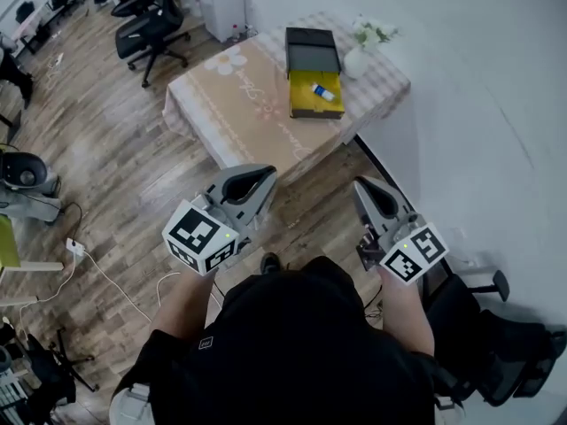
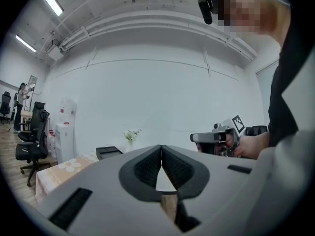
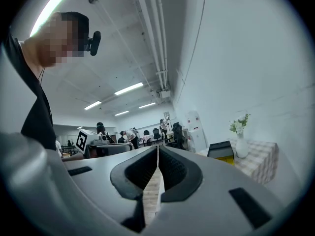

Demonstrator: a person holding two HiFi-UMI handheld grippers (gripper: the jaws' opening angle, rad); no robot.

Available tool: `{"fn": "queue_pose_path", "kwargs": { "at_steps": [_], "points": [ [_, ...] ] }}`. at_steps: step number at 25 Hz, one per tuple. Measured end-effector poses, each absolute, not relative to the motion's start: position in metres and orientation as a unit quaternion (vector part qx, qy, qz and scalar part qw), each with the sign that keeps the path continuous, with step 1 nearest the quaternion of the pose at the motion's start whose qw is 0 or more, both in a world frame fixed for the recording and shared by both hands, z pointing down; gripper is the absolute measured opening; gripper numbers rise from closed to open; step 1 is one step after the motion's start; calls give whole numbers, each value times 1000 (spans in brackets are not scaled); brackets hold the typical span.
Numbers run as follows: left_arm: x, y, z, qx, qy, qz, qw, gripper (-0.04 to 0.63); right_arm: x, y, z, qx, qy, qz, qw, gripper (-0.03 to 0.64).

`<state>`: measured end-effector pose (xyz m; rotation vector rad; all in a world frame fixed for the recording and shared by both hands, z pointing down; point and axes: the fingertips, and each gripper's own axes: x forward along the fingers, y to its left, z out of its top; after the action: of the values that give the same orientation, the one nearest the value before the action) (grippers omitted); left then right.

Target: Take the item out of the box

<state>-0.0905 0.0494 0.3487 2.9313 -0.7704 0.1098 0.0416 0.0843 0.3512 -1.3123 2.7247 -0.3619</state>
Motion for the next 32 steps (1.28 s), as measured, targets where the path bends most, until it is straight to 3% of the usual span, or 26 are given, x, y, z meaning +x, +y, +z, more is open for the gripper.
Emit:
{"fn": "queue_pose_path", "kwargs": {
  "at_steps": [12, 22, 32],
  "points": [
    [-69, -35, 367, 958, -271, 56, 72, 14, 66, -12, 380, -404, 901, -152, 52, 37],
    [-7, -158, 372, 944, -309, 71, 91, 14, 126, -146, 401, -354, 916, -184, 47, 38],
    [33, -223, 357, 934, -343, 74, 70, 14, 162, -222, 400, -328, 924, -187, 51, 38]
  ]
}}
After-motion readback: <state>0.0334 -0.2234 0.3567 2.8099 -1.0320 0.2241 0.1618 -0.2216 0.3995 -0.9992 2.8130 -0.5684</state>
